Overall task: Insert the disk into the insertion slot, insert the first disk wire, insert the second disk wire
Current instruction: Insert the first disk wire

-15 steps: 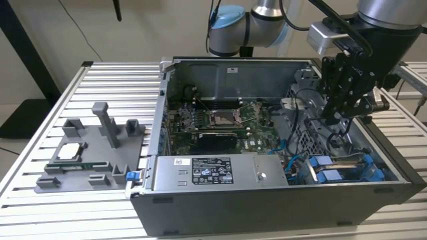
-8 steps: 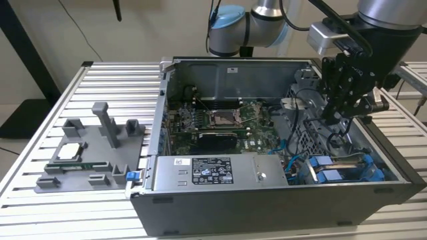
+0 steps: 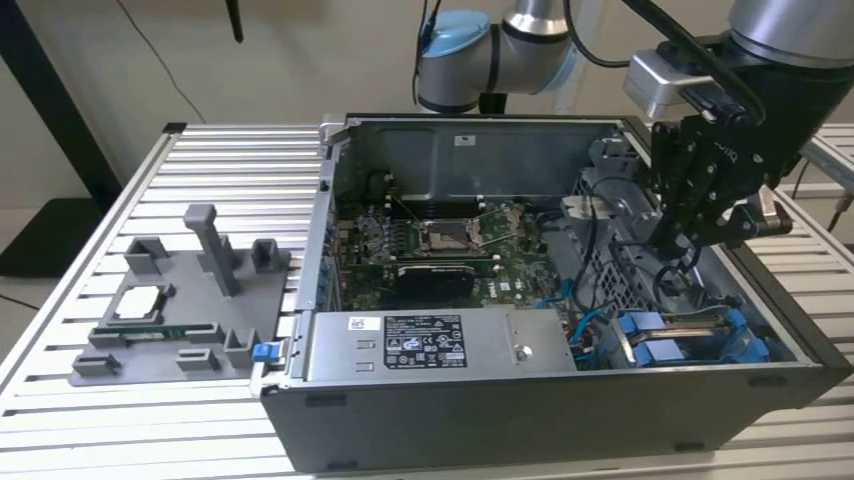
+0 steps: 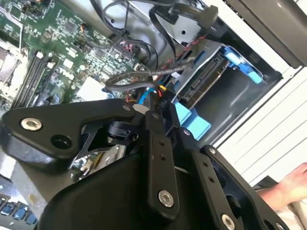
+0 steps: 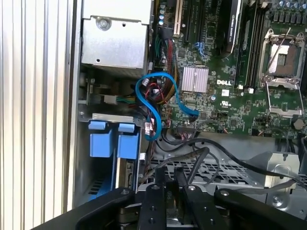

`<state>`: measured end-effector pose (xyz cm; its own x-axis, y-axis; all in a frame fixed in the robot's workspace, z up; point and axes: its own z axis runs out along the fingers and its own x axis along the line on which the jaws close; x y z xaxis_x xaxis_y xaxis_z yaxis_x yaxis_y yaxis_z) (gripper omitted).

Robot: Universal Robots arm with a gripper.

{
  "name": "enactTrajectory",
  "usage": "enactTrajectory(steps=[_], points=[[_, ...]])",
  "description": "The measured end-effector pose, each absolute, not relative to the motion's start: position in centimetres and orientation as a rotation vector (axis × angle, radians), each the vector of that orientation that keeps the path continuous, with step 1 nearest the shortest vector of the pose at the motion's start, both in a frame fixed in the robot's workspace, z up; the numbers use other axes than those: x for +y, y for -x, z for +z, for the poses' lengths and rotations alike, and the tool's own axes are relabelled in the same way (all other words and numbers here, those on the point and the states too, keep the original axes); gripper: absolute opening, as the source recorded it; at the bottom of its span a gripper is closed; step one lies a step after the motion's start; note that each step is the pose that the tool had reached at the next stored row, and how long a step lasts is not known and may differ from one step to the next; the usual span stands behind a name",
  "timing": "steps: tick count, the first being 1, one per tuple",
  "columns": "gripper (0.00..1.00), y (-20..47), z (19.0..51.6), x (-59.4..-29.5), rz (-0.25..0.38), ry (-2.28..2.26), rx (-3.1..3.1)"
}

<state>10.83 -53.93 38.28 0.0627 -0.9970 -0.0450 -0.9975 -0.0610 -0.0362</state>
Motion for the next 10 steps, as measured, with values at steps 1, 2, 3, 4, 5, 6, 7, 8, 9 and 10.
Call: enactTrajectory(steps=[1, 2, 3, 4, 5, 6, 7, 8, 9, 10], points=[[0.0, -10.8, 38.3, -54.2, 0.013, 2.247, 2.113], [0.0, -10.8, 38.3, -54.5, 0.014, 2.248, 2.113], [0.0, -10.8, 38.3, -54.8, 0.014, 2.248, 2.114], [0.0, -10.9, 38.3, -55.1, 0.015, 2.248, 2.114], [0.0, -10.9, 38.2, -55.3, 0.016, 2.248, 2.115], [0.0, -10.9, 38.2, -55.6, 0.017, 2.248, 2.116], [0.0, -10.9, 38.2, -55.9, 0.018, 2.248, 2.116], [0.0, -10.9, 38.2, -56.1, 0.018, 2.248, 2.117], [0.0, -10.9, 38.2, -56.2, 0.019, 2.246, 2.119], [0.0, -10.9, 38.2, -56.3, 0.02, 2.245, 2.122]])
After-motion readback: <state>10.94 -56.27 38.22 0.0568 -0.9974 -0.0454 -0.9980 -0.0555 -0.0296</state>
